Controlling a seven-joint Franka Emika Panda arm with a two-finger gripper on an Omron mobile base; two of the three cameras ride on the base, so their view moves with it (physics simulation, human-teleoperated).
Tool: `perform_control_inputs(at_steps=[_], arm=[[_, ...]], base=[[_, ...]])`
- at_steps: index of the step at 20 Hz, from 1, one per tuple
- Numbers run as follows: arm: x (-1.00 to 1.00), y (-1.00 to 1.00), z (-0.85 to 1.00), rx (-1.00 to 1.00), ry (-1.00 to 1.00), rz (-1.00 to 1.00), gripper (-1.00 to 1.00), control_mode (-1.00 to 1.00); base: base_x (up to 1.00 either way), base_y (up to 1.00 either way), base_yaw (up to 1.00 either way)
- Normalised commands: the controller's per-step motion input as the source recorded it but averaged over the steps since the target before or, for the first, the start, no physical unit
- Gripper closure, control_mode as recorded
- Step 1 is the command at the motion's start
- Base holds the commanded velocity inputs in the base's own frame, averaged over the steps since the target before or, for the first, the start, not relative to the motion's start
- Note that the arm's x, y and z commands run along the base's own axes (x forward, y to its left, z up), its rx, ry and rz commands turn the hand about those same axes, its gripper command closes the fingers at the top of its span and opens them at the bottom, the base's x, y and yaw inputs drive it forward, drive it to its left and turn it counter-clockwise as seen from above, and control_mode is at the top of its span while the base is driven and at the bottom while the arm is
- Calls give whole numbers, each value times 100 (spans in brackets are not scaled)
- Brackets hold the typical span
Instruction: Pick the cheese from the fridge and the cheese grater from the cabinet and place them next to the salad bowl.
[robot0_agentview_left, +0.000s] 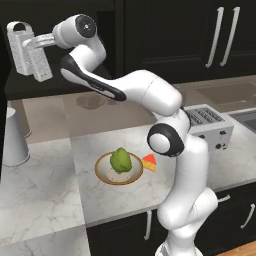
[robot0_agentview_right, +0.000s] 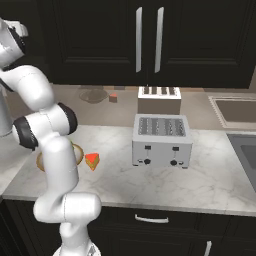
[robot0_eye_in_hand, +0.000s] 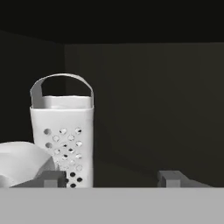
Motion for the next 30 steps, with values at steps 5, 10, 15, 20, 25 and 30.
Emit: perform_control_inputs(at_steps=[5,10,15,20,25,30], arm=[[0,0,4,0,0,0,-100,-100],[0,0,0,0,0,0,-100,-100],[0,0,0,0,0,0,-100,-100],[-37,0,0,0,0,0,-100,-100],[-7,0,0,0,0,0,-100,-100],[-19,0,-6,0,0,0,-100,-100]], base=[[0,0,0],[0,0,0],[0,0,0],[0,0,0],[0,0,0],[0,0,0]])
